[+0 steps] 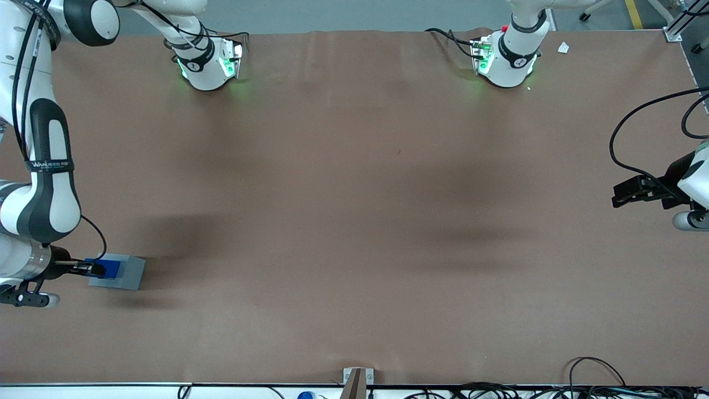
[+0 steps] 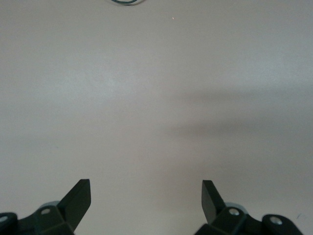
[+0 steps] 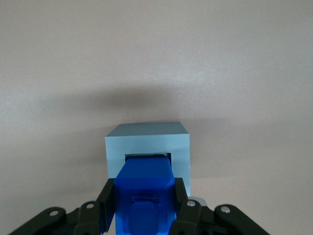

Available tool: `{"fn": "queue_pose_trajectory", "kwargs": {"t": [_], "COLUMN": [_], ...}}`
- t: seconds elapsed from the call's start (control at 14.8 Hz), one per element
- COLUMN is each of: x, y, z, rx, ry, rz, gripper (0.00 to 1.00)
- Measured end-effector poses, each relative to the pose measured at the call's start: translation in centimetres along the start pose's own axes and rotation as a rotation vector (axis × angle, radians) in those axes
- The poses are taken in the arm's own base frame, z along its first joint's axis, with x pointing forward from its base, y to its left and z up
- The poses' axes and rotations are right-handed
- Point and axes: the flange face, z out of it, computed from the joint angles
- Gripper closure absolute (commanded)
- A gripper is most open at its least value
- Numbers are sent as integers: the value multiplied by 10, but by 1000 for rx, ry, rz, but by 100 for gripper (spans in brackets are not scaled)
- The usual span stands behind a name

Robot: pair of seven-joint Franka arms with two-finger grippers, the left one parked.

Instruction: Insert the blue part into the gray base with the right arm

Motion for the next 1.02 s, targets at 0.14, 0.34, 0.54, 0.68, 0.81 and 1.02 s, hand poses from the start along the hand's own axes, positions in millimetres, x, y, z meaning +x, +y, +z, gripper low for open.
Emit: {"fn": "queue_pose_trajectory", "kwargs": {"t": [0.14, 0.34, 0.54, 0.68, 0.81, 1.02], "x": [0, 1, 2, 2, 2, 2], "y": [0, 2, 3, 3, 3, 4], "z": [0, 3, 10, 10, 10, 13], "rx": [0, -1, -1, -1, -1, 1], "ry": [1, 4, 2, 3, 5, 2], "rz": [1, 3, 3, 3, 4, 6], "gripper": [100, 100, 100, 99, 53, 0]}}
